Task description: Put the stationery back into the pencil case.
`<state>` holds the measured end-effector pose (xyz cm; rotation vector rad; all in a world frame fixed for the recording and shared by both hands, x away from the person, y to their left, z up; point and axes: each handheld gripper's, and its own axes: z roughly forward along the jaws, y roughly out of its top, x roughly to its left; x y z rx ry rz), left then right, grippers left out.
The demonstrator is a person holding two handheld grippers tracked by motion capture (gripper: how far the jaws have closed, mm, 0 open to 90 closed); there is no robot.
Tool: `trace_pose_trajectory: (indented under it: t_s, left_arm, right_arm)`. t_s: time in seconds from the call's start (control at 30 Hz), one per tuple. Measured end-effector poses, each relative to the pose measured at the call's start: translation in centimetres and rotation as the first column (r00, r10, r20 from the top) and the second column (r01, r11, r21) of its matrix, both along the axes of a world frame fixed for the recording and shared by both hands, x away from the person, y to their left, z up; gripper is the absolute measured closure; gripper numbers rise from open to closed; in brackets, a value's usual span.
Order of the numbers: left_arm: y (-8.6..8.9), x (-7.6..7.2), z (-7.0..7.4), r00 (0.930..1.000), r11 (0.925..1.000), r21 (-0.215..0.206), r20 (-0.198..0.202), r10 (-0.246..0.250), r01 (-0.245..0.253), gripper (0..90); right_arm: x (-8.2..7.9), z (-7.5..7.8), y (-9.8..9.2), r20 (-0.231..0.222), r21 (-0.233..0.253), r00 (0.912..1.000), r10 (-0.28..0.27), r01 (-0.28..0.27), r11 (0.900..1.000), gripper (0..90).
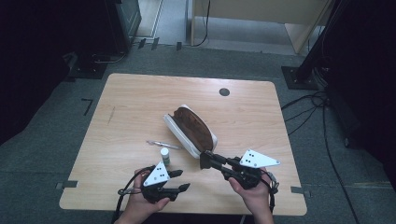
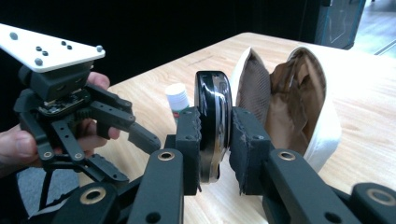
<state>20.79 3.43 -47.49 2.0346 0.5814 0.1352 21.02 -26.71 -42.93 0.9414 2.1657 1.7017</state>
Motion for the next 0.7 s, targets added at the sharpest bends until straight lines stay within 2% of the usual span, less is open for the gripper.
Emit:
trace_pose_trajectory:
  t_s: [0.23,0.6,0.7]
  left_arm:
    - [0.6,0.0,1.4,0.9999,0.9997,-0.024,0.013,-0.006,0.006,46.2]
    - [2.4,0.2,3.8,0.9989,0.9975,-0.066,0.038,0.027,-0.024,47.5]
    - [3.1,0.3,4.4,0.9978,0.9951,-0.089,0.047,0.048,-0.043,47.5]
  right_arm:
    - [0.4,1.3,-0.1,0.015,0.011,0.9998,-0.016,0.015,1.0,74.3]
    - [1.2,3.2,-0.2,0.045,0.032,0.9973,-0.058,0.057,0.998,74.3]
    - [1.4,3.6,-0.3,0.051,0.043,0.9958,-0.076,0.073,0.996,74.3]
